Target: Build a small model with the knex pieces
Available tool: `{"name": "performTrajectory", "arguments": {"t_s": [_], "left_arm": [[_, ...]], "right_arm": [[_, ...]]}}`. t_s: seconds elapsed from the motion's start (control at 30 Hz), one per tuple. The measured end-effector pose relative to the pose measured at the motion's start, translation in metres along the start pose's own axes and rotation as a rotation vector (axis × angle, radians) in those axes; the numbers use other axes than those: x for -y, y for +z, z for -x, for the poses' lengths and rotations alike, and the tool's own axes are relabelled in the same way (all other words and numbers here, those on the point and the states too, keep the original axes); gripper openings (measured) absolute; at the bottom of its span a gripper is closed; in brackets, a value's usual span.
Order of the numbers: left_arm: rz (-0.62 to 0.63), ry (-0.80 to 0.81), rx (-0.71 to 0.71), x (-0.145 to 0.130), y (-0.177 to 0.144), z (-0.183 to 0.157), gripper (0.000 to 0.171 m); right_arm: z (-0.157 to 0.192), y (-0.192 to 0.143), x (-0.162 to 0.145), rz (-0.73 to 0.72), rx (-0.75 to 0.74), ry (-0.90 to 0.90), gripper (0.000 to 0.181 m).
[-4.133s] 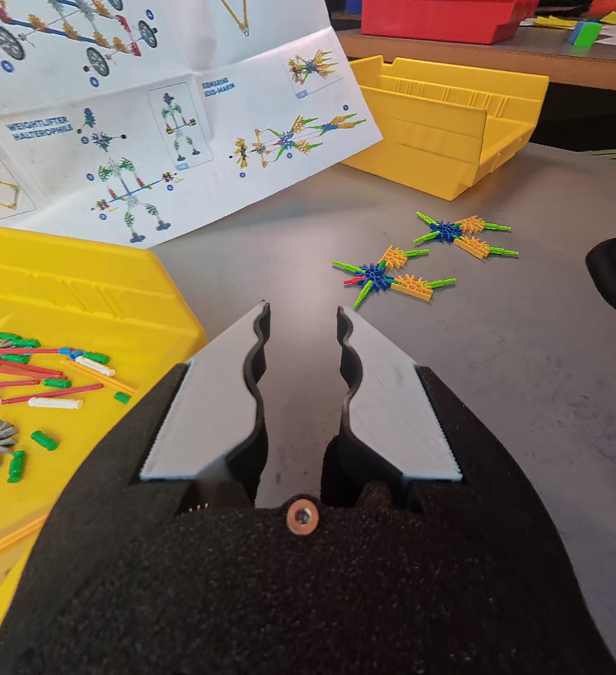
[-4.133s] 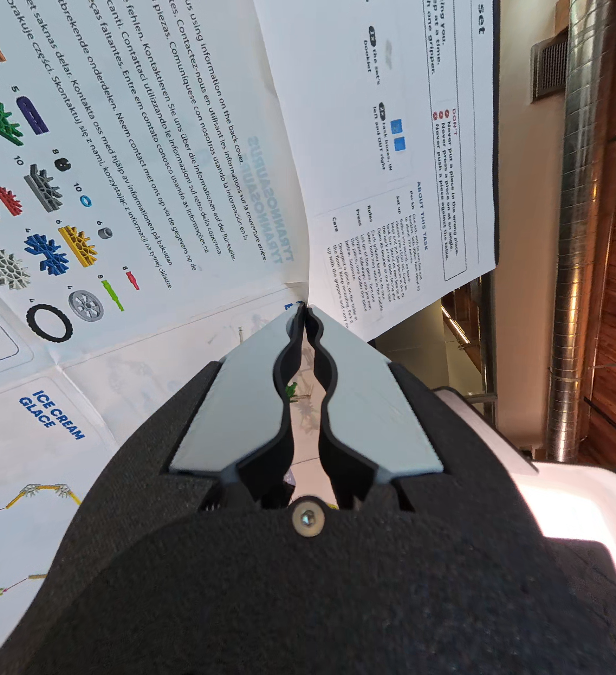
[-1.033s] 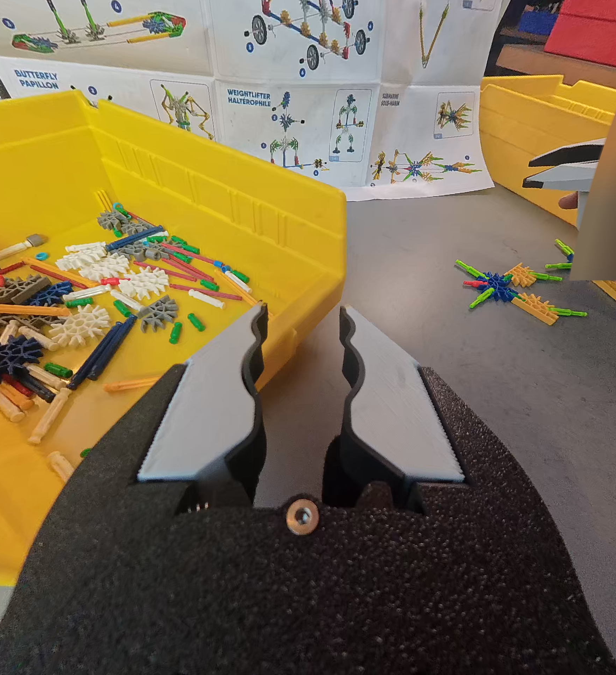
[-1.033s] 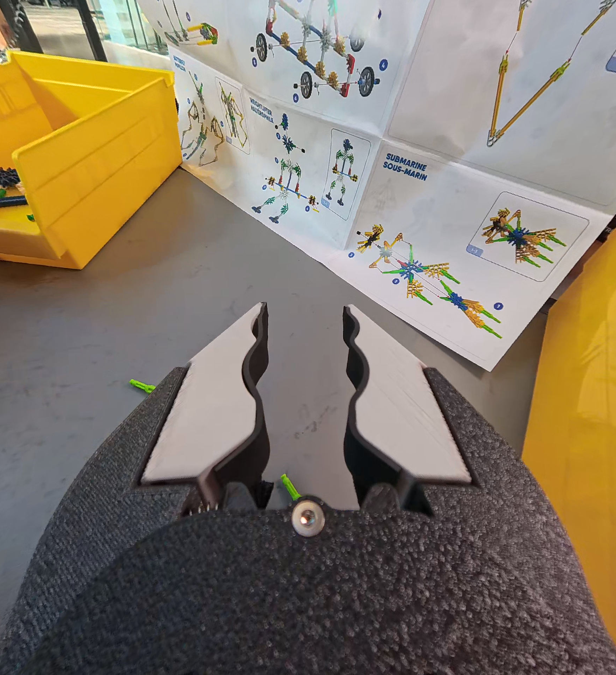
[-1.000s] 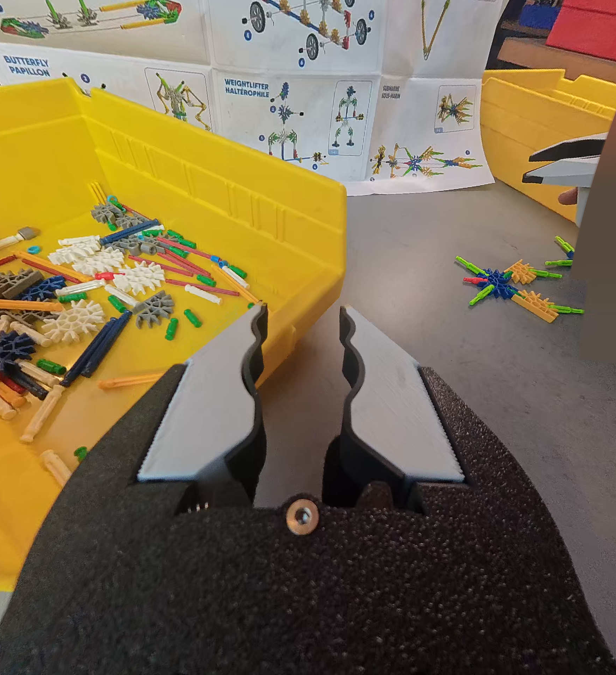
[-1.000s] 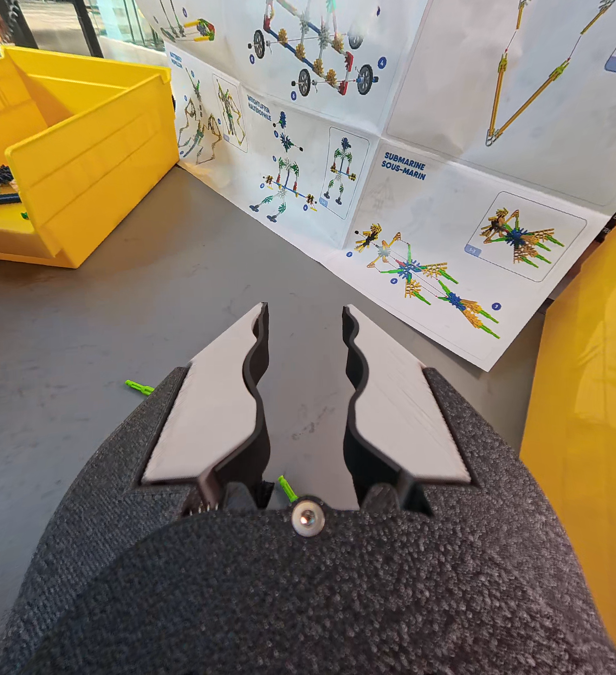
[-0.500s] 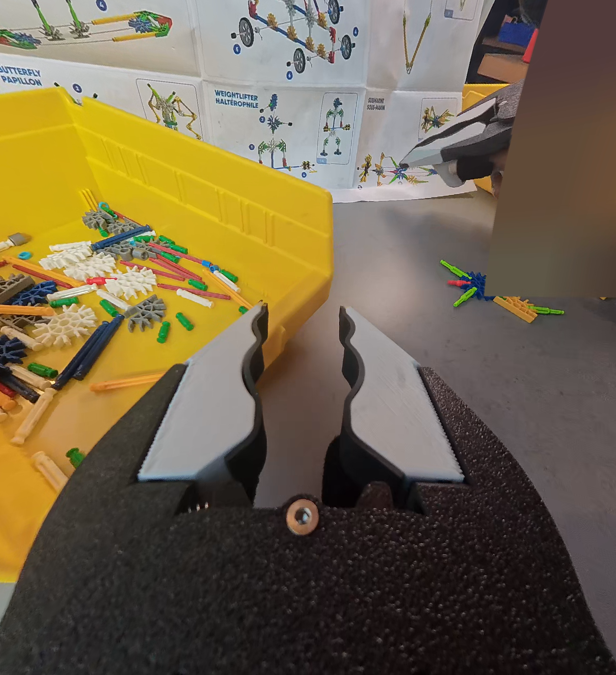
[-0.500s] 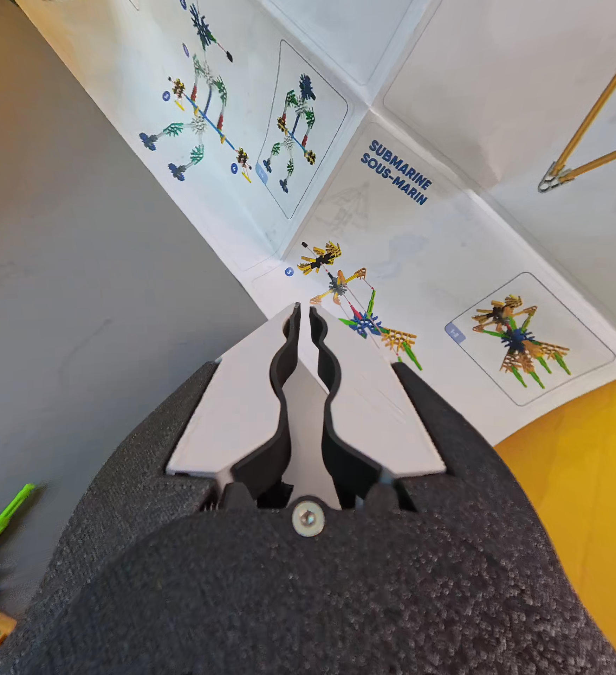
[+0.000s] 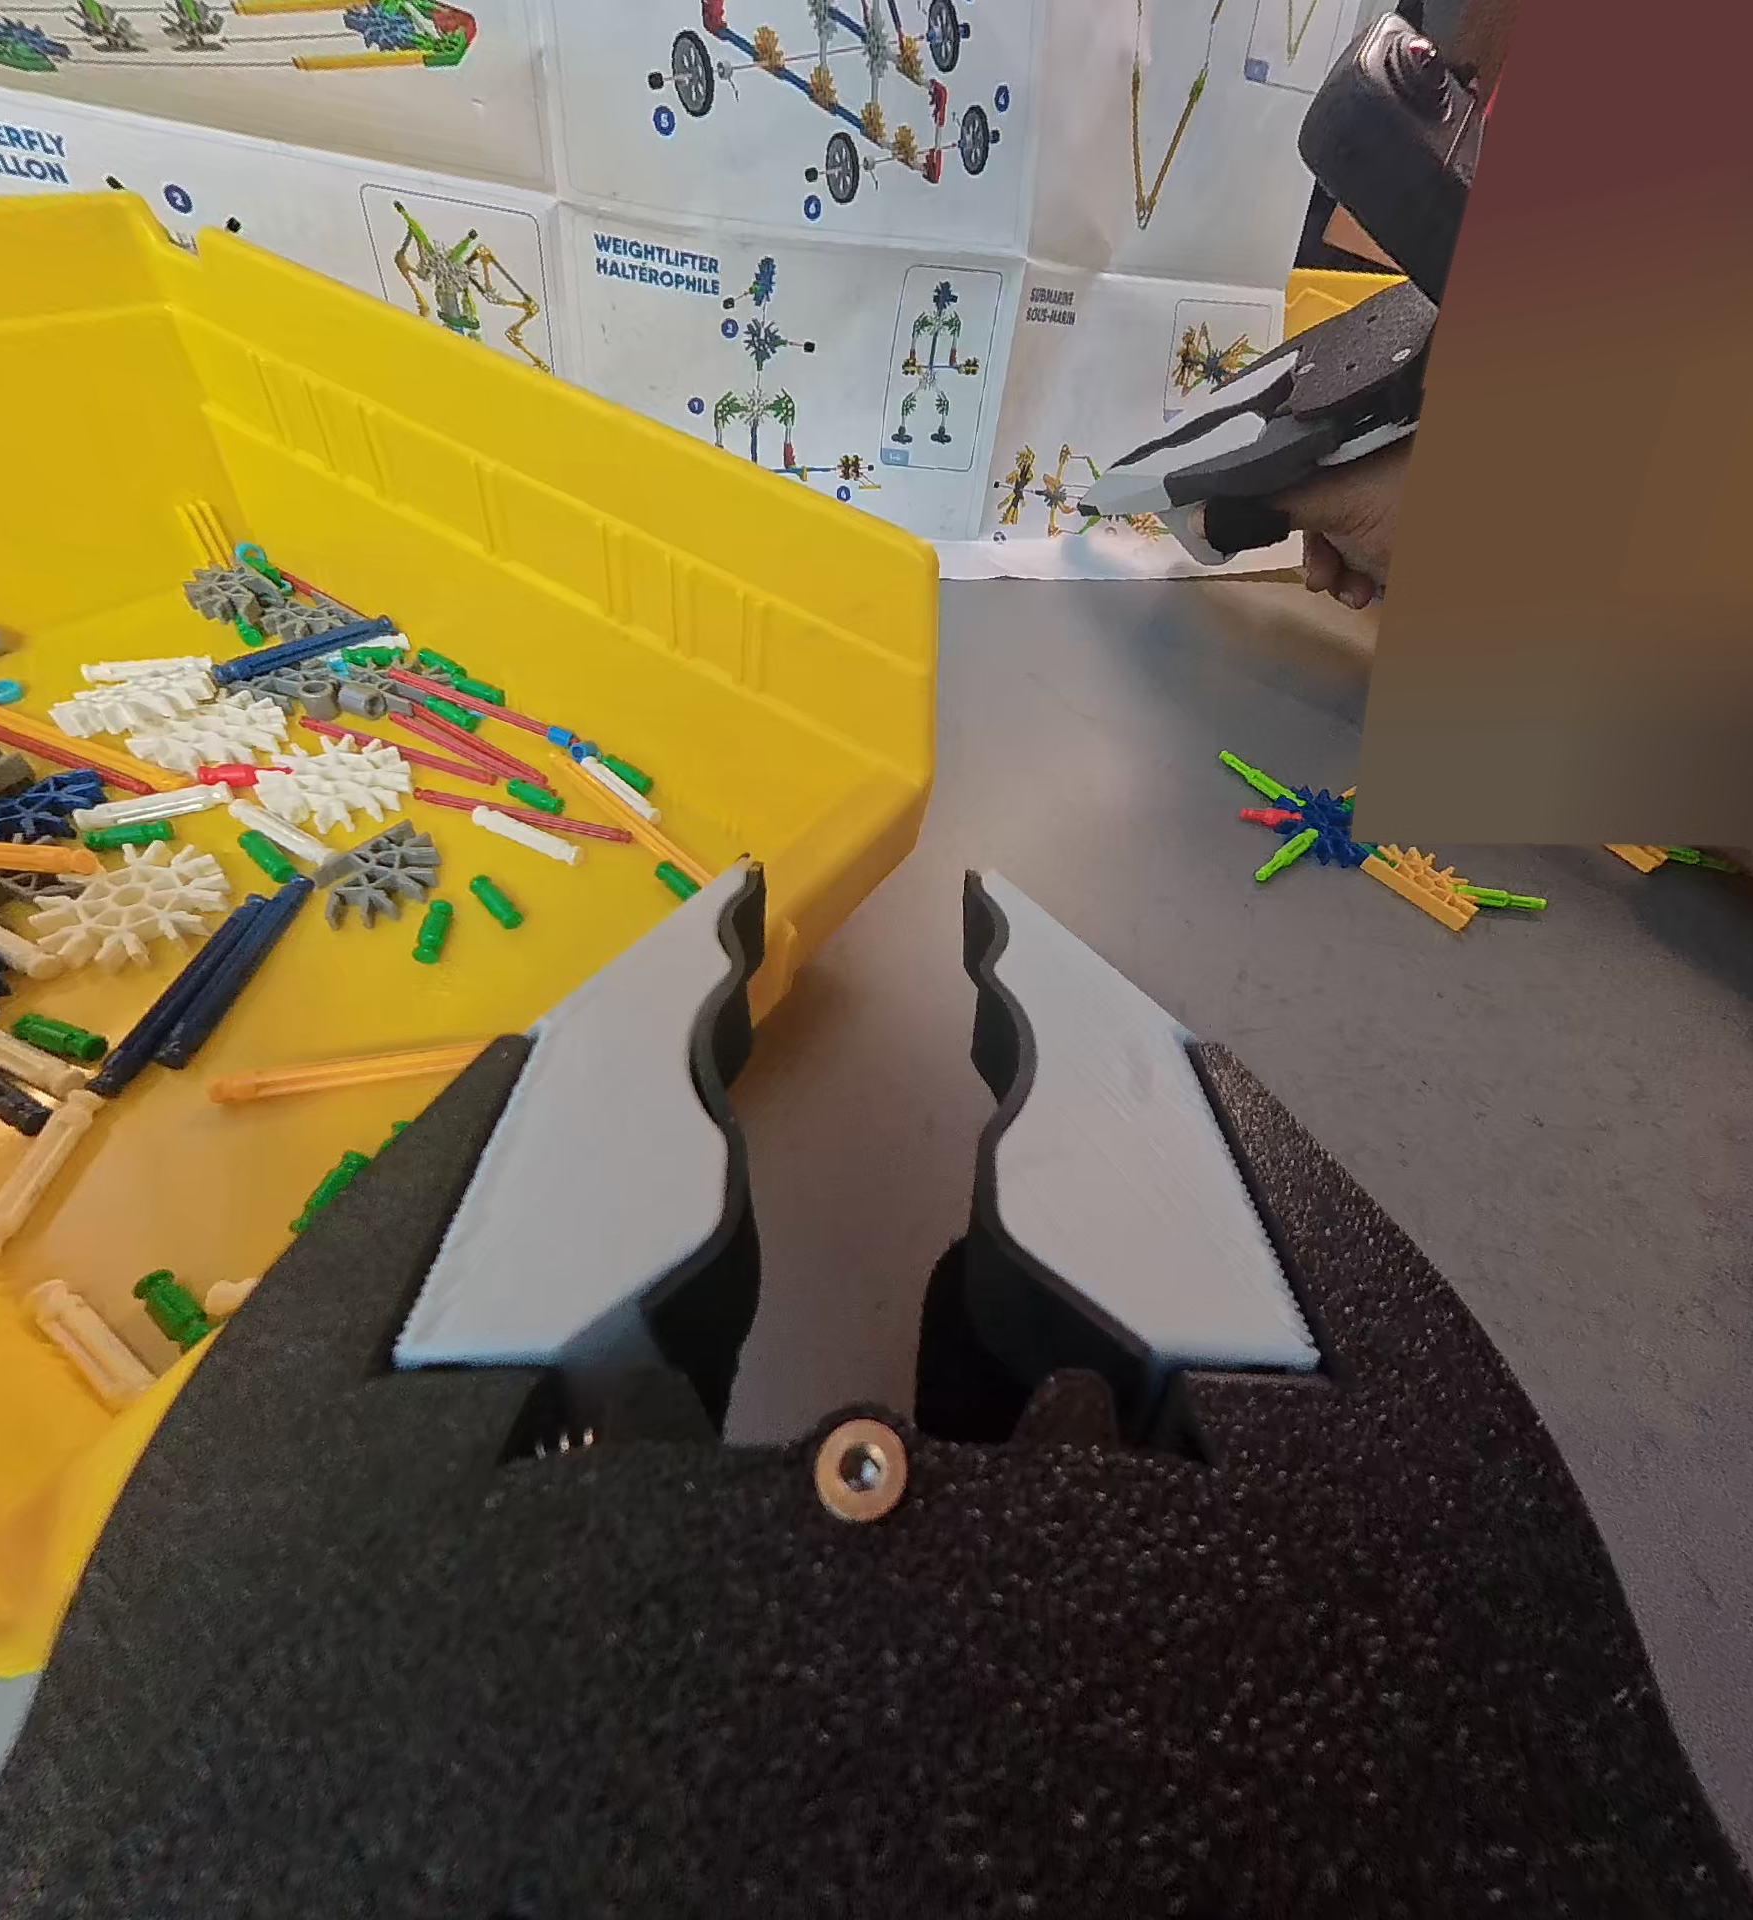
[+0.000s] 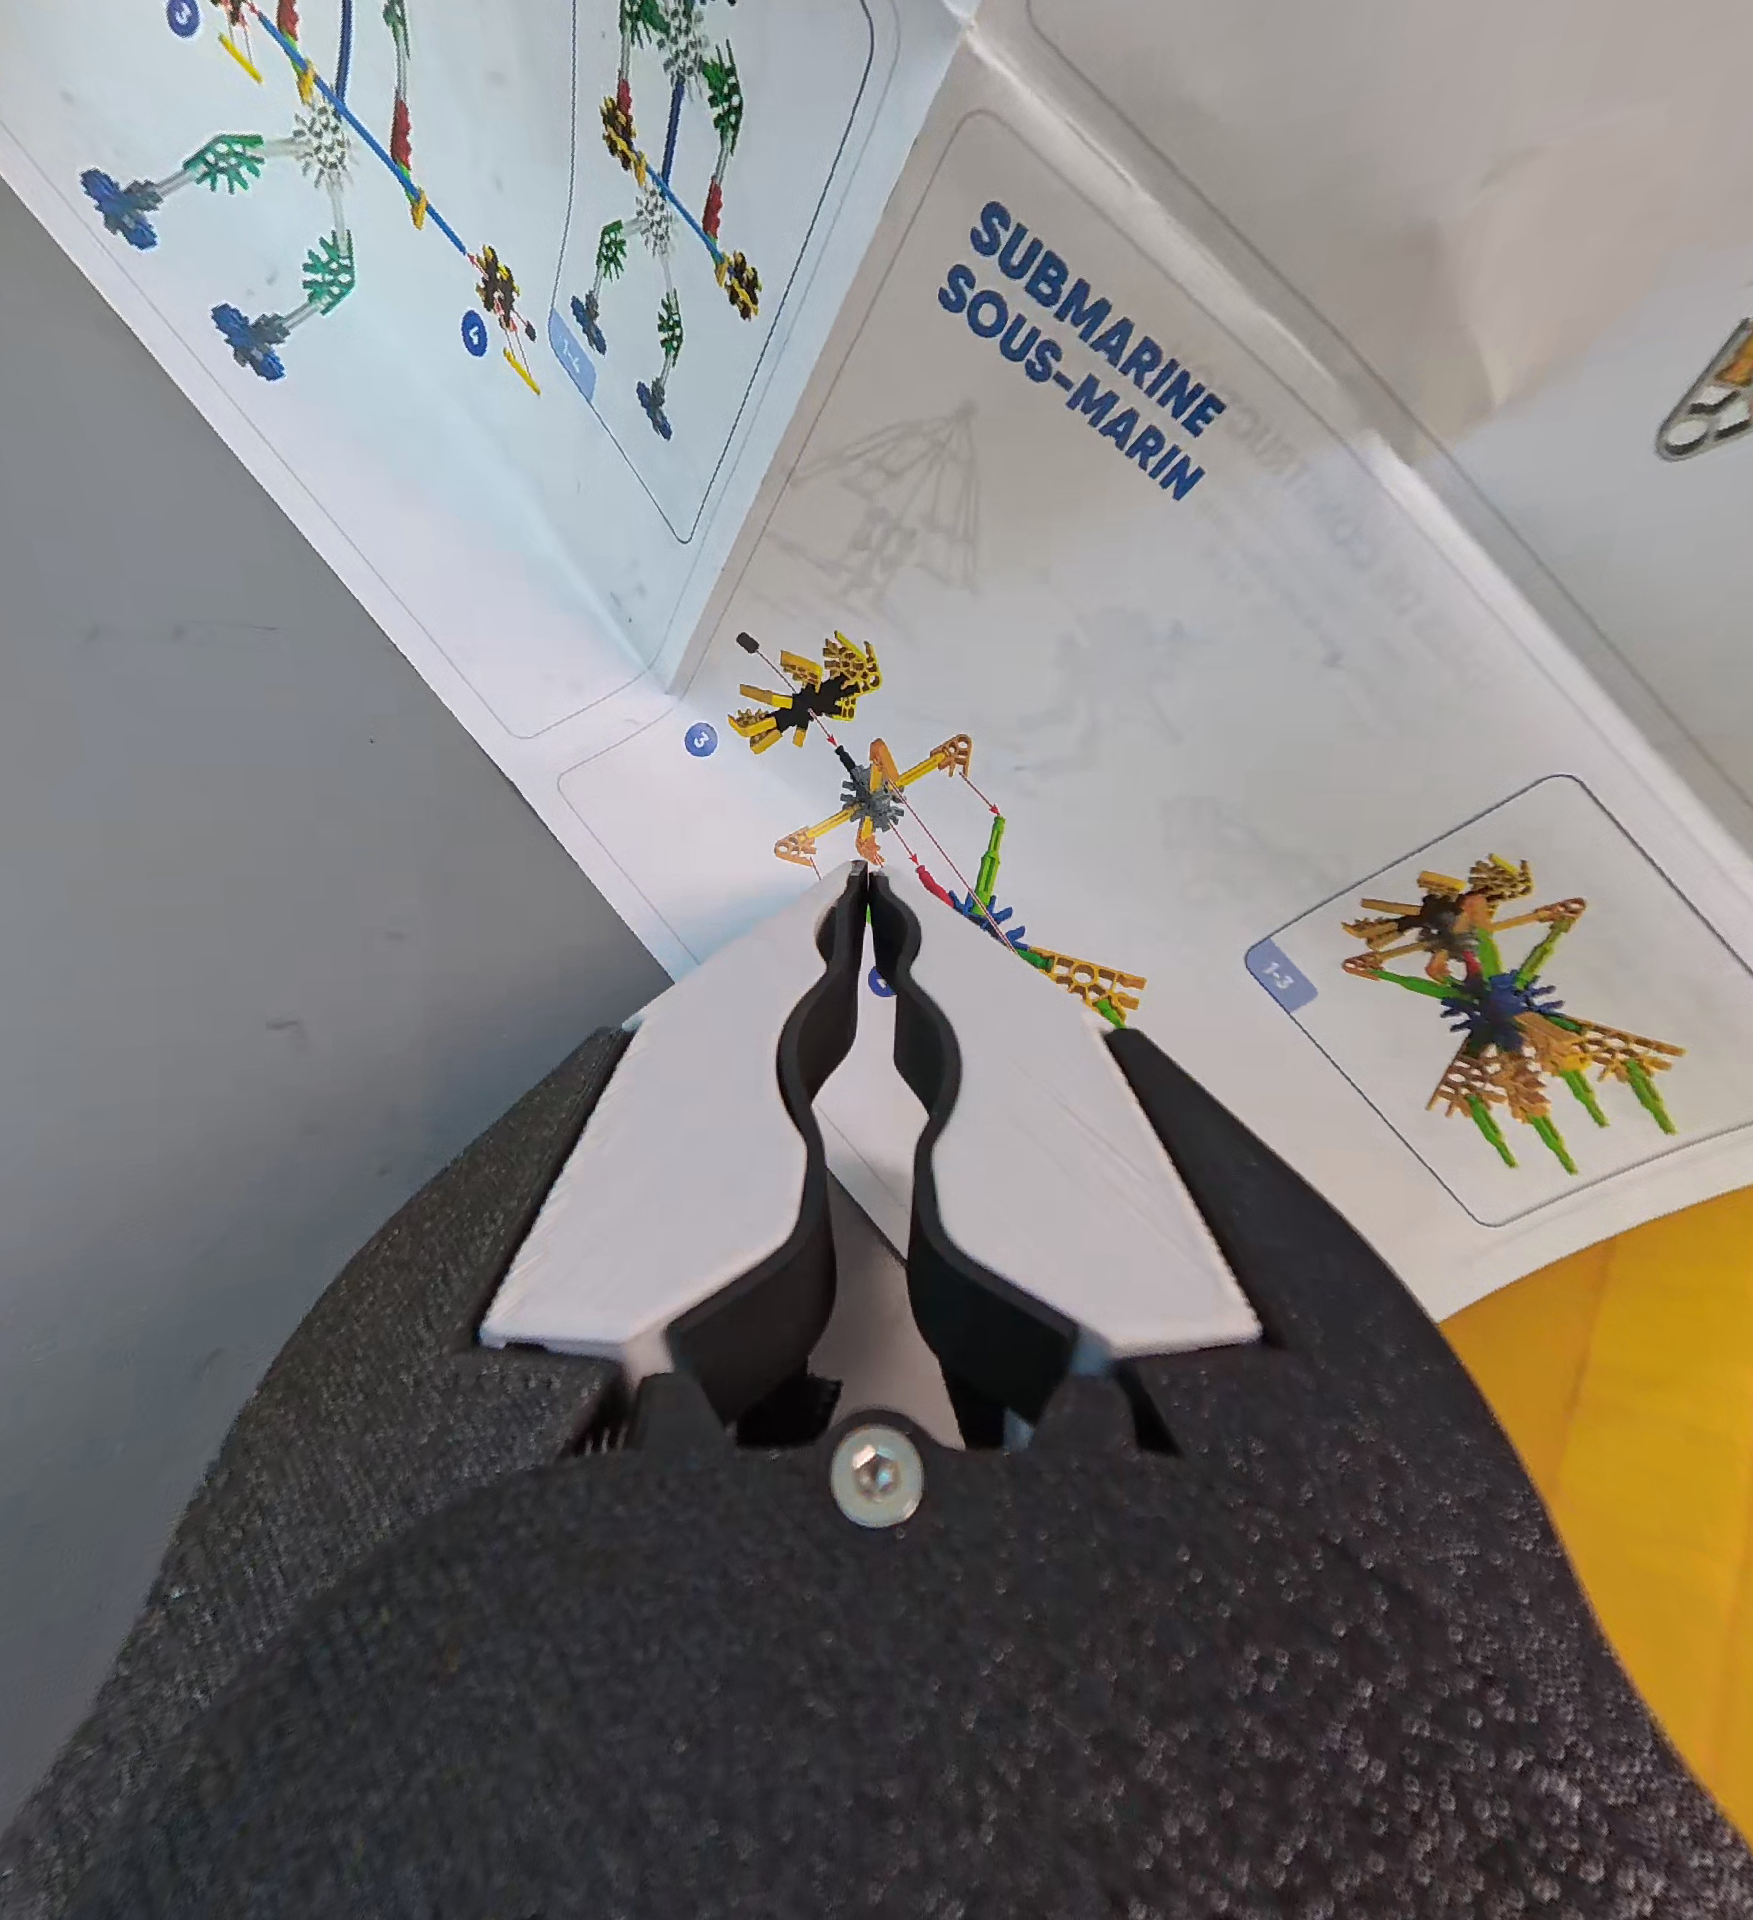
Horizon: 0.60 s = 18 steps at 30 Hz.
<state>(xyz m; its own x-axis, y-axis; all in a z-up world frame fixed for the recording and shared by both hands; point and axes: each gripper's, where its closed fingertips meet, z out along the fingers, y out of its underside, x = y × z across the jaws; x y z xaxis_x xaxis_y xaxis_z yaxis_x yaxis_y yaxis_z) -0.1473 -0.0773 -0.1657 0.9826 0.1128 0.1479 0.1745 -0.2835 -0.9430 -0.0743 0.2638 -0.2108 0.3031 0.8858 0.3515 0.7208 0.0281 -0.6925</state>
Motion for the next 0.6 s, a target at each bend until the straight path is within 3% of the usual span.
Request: {"name": "performTrajectory", "arguments": {"t_s": [0.17, 0.6], "left_arm": [[0.004, 0.002, -0.004, -0.001, 0.001, -0.001, 0.038], [-0.004, 0.001, -0.007, 0.001, -0.001, -0.002, 0.038]], "right_arm": [[0.003, 0.000, 0.016, -0.060, -0.015, -0.016, 0.000], [-0.017, -0.007, 0.020, -0.103, -0.094, 0.033, 0.000]]}}
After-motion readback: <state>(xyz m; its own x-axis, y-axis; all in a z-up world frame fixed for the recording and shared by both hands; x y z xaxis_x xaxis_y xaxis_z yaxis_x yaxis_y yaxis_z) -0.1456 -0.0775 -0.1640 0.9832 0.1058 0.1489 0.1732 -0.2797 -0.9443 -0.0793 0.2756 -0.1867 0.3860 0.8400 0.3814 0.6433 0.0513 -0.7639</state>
